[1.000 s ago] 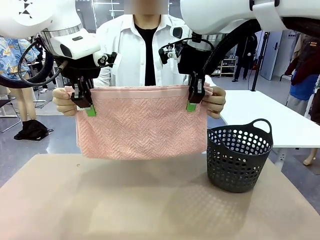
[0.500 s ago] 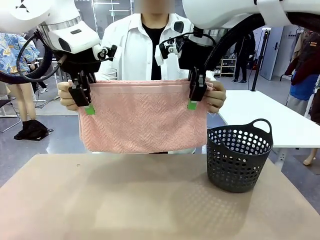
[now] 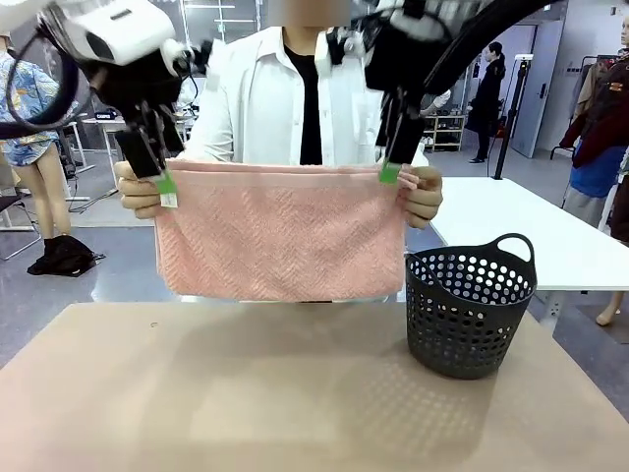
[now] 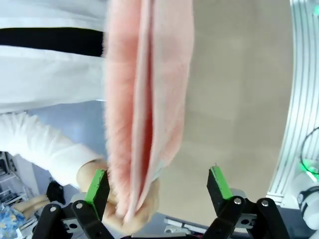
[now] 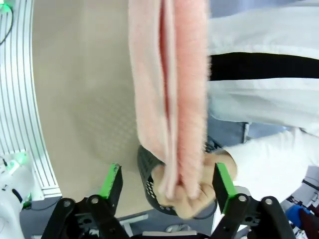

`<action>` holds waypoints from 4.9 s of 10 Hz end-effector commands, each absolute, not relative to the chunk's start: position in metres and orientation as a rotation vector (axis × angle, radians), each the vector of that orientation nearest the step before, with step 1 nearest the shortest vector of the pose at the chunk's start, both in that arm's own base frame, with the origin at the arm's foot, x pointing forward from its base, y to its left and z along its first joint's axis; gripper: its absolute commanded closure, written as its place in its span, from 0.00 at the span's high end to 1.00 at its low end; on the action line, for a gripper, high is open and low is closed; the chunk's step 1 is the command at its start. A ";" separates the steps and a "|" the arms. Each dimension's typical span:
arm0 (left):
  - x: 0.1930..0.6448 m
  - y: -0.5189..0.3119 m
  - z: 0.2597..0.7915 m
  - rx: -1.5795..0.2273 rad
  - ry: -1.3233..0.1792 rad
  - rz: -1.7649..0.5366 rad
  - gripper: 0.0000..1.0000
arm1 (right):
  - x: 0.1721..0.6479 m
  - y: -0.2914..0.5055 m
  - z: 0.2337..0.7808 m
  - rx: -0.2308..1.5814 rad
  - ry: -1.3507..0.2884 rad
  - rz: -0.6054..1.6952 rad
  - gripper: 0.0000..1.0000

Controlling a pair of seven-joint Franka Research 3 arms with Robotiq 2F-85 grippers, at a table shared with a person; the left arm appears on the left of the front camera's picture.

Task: Fold the towel.
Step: Release the end of the 100 cm Hotel Towel you were holding, then pick up the 100 cm Hotel Towel and place it on the left side of the table.

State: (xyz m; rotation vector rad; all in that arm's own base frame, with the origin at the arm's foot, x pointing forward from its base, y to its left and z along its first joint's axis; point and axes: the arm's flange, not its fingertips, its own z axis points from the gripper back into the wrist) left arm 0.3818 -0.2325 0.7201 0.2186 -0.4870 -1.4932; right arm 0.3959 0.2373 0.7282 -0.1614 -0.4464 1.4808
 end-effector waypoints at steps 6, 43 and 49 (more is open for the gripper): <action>0.305 -0.077 0.787 0.155 -0.815 -1.174 1.00 | 0.340 0.063 0.771 0.147 -0.753 1.086 1.00; 0.194 0.181 0.697 -0.261 -1.004 -0.624 1.00 | 0.233 -0.157 0.683 0.350 -0.934 0.590 1.00; 0.194 0.181 0.697 -0.261 -1.004 -0.624 1.00 | 0.233 -0.157 0.683 0.350 -0.934 0.590 1.00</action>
